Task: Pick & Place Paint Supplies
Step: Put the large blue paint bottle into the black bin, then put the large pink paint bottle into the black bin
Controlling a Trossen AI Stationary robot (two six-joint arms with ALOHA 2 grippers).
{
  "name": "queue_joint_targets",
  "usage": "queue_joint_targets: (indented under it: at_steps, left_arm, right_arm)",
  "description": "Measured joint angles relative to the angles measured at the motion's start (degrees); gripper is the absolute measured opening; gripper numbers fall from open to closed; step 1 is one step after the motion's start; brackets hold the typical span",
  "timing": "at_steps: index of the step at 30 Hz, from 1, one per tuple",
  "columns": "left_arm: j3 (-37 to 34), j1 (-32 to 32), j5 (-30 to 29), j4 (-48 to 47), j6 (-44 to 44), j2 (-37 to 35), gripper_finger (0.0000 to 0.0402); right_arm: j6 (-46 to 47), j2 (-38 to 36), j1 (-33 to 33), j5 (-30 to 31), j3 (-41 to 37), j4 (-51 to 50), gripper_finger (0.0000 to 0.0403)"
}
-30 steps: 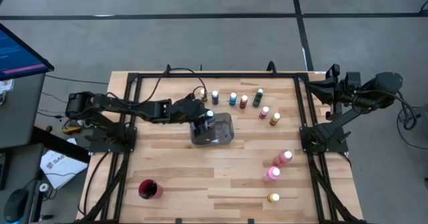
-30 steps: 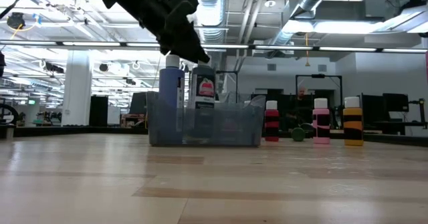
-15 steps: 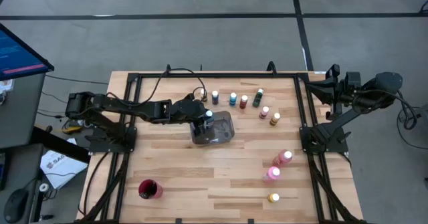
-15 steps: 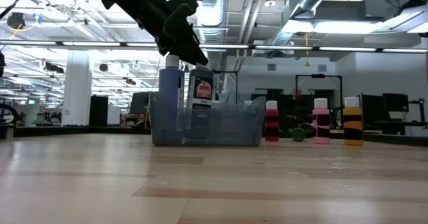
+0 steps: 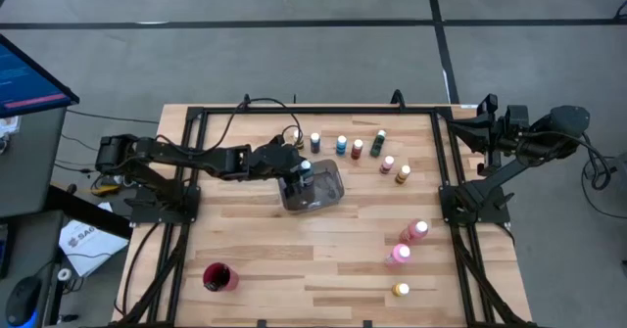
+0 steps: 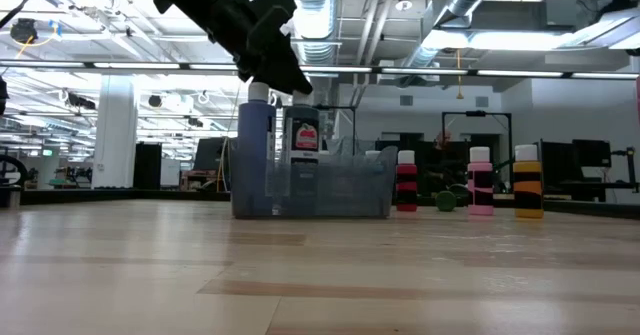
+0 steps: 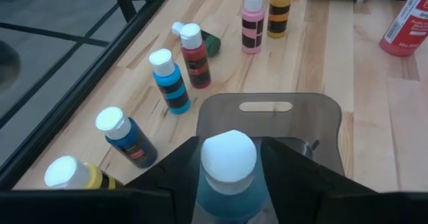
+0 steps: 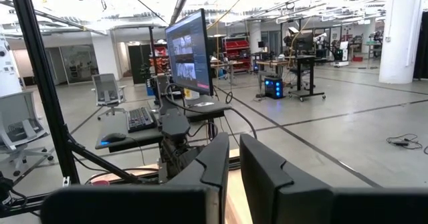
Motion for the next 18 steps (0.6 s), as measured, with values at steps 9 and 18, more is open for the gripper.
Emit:
queue_joint_targets:
  at_steps: [9,18]
  left_arm:
    - [0.0,0.0,-0.1,0.1,0.0,-0.5,0.0152]
    - [0.0,0.0,-2.3,0.3,0.1,-6.5,0.019]
  right_arm:
    - [0.0,0.0,0.0,0.0,0.0,0.0,0.0033]
    - [2.7,0.2,0.0,4.3,0.0,-0.1,0.0034]
